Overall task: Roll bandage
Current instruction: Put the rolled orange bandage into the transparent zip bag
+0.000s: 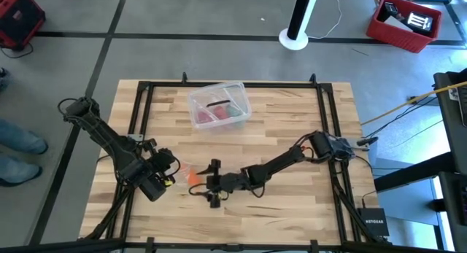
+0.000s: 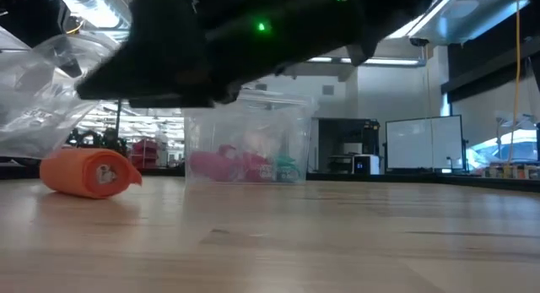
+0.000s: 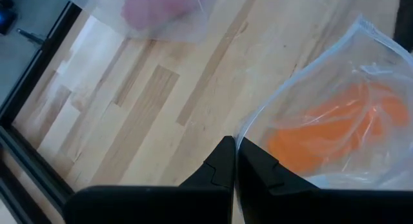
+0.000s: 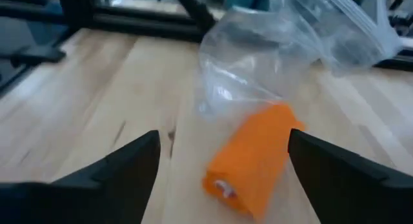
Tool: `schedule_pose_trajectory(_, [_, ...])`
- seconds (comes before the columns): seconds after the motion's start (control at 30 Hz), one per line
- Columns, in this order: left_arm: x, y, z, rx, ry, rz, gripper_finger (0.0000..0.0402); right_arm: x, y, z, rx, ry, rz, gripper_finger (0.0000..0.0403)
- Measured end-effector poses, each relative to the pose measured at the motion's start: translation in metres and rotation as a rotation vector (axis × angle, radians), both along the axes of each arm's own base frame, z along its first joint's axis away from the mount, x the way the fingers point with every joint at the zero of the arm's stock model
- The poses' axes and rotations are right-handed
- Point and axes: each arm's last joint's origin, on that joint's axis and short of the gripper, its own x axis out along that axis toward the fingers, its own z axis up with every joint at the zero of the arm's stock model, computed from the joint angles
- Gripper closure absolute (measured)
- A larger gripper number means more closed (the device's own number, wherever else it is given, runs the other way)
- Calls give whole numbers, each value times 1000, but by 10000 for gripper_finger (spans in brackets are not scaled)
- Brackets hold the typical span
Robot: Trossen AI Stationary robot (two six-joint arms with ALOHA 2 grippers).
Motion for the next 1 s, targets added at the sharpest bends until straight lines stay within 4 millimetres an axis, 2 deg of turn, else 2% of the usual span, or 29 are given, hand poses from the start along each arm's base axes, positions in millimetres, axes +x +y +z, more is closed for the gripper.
schedule_pose_trajectory(0.2, [1,-1,0,-7,-8,1,401,15,-2,-23,-12,-61,-106,74])
schedule_pose_trajectory(0.37, [1,-2,0,-19,-15,0,401,30,-3,-45,4,10,-75,82])
schedule_pose_trajectory(0.6, [2,-2,0,-20,-16,1,401,40,1,-49,-5,91,-64,89])
schedule_pose_trajectory(0.73, [2,-2,0,-22,-18,1,401,40,0,-48,-29,73,-74,126])
schedule_pose_trajectory(1.0, [2,-2,0,-23,-18,1,401,41,-3,-48,-26,85,-84,239])
